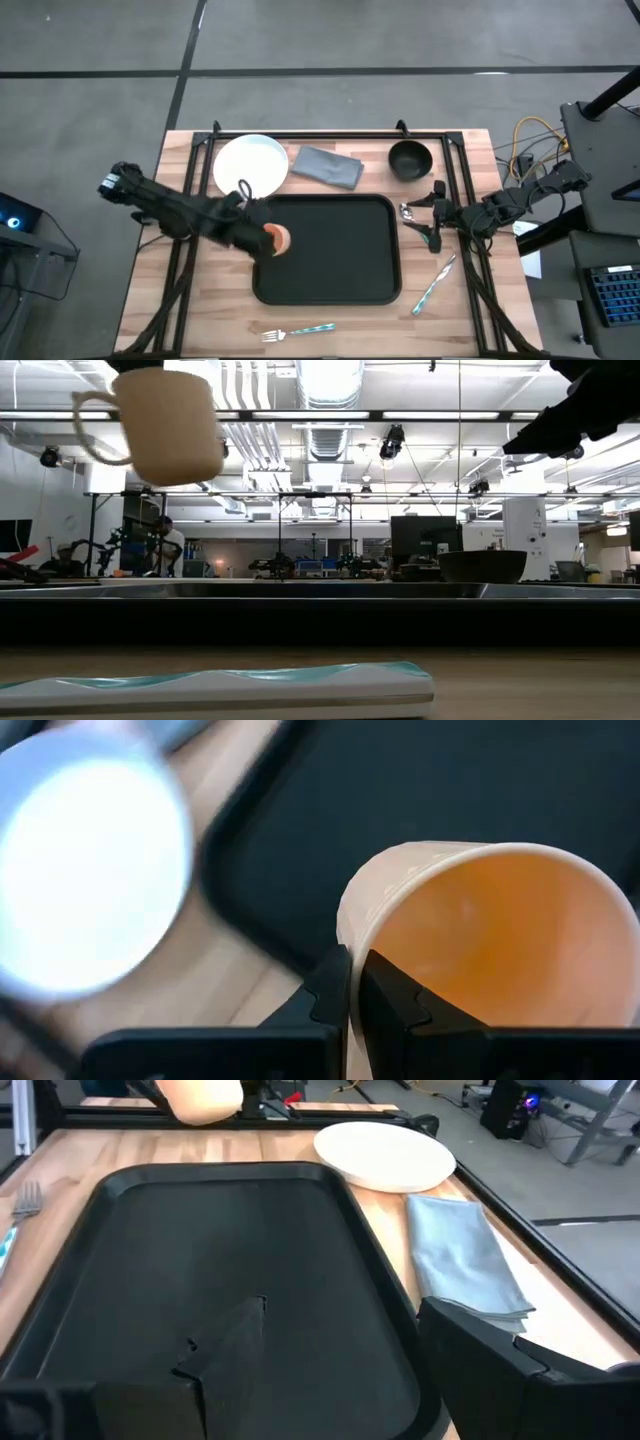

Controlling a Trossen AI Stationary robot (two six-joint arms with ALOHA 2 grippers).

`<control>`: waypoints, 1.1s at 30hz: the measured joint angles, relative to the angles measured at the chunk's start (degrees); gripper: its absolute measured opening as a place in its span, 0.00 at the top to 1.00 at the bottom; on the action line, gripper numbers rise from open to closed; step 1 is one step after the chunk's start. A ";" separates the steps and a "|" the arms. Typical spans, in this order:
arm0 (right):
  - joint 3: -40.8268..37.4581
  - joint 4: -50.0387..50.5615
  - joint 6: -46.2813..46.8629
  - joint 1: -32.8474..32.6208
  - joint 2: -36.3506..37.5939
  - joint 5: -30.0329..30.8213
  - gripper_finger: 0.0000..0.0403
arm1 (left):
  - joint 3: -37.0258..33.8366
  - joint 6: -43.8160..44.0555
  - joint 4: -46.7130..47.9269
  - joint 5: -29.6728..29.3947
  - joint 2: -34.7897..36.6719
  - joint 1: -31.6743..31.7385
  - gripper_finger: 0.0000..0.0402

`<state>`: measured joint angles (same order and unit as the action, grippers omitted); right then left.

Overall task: Set up tray
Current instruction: Put the orange mug on the black serving tray

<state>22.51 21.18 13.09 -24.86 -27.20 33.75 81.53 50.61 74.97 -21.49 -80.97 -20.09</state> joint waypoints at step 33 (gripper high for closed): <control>-4.48 -10.89 -1.06 0.02 -0.37 -3.70 0.38 | -21.86 -33.91 -21.29 21.09 4.27 37.88 1.00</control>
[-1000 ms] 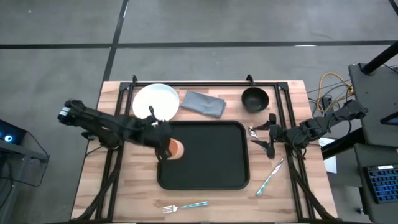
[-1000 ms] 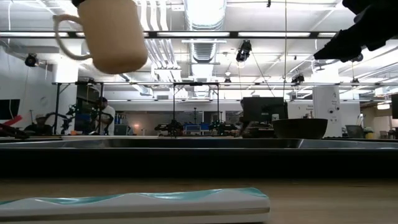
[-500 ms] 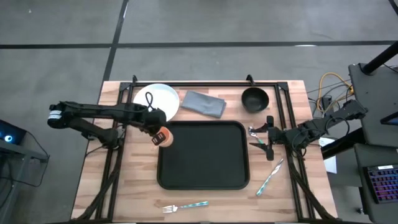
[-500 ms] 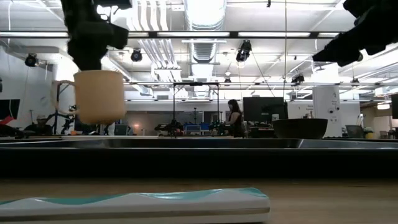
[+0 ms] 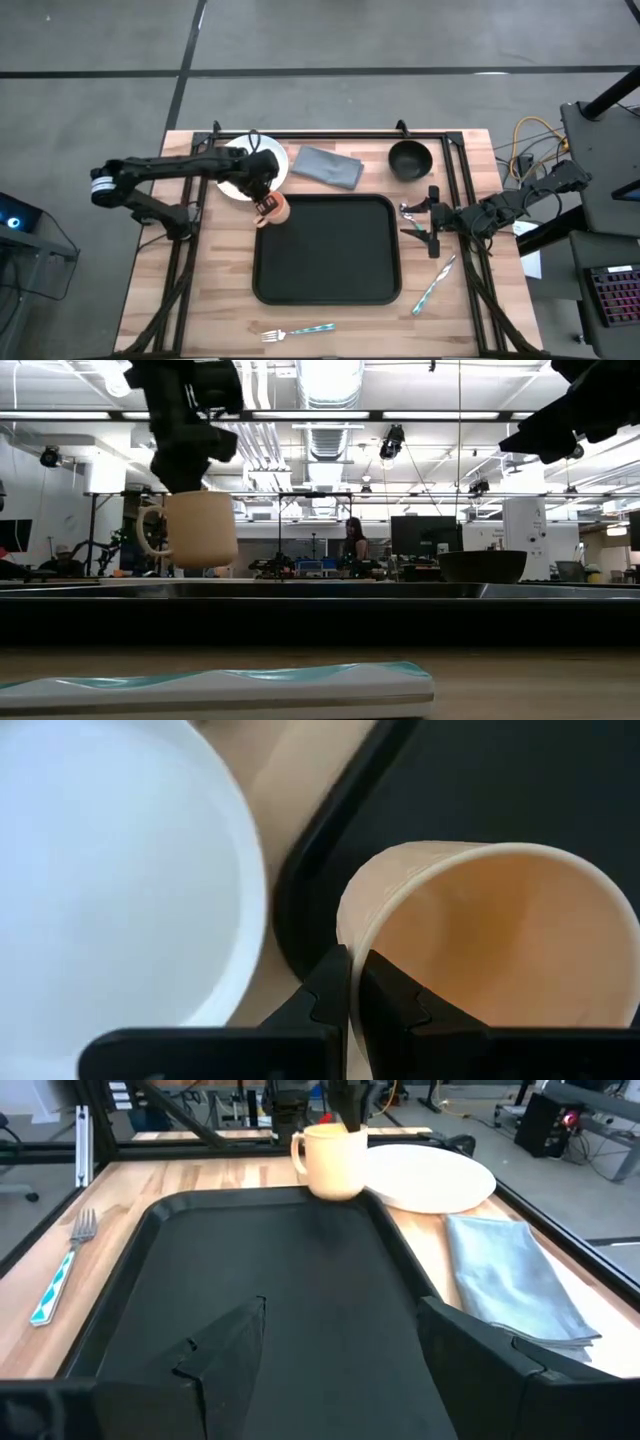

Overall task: Set up tray
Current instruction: Put the orange mug on the black serving tray

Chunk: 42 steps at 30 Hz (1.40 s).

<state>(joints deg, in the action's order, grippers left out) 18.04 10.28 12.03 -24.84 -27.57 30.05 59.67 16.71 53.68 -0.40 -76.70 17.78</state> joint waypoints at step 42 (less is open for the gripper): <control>-6.16 -0.77 4.35 0.00 -0.31 -0.05 0.38 | 0.95 -7.19 -2.05 3.41 -9.29 4.69 0.99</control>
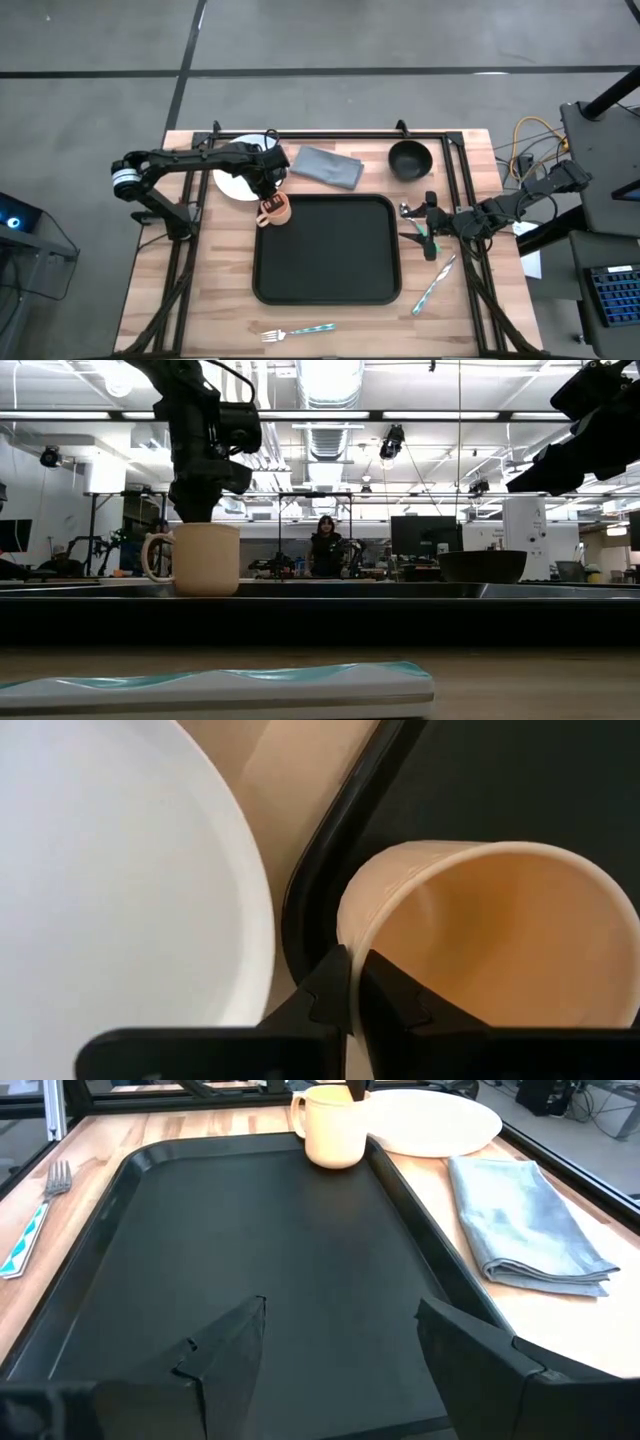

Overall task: Set up tray
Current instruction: Put the orange mug on the black serving tray, then put the white plate on the black serving tray to the bottom of the orange mug

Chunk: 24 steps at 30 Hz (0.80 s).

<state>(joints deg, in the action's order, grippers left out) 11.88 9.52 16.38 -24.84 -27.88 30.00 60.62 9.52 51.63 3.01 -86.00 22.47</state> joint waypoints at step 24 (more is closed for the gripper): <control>0.09 0.02 0.41 0.00 0.00 0.09 0.38 | 0.21 9.40 1.31 -3.59 15.08 -0.18 0.85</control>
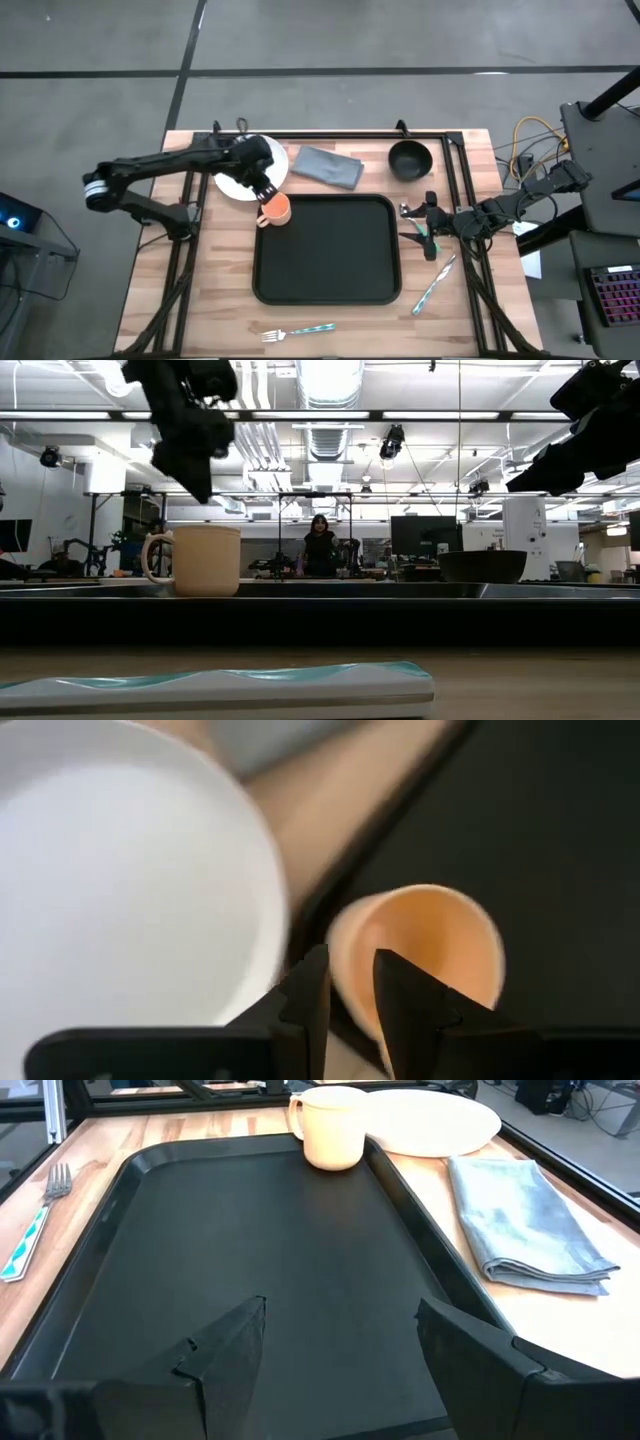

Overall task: Set up tray
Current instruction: Put the white plate on the black serving tray to the bottom of the orange mug

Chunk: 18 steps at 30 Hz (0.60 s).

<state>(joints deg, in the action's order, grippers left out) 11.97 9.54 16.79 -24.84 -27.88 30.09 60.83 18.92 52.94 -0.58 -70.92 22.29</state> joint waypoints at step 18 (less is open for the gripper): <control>0.02 1.01 0.39 0.00 0.00 -0.20 0.38 | -8.95 -10.09 9.80 -1.83 5.40 -2.14 0.85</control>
<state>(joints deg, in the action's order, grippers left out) 11.99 10.55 17.18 -24.84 -27.88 29.88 51.88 8.83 62.74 -2.41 -65.52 20.15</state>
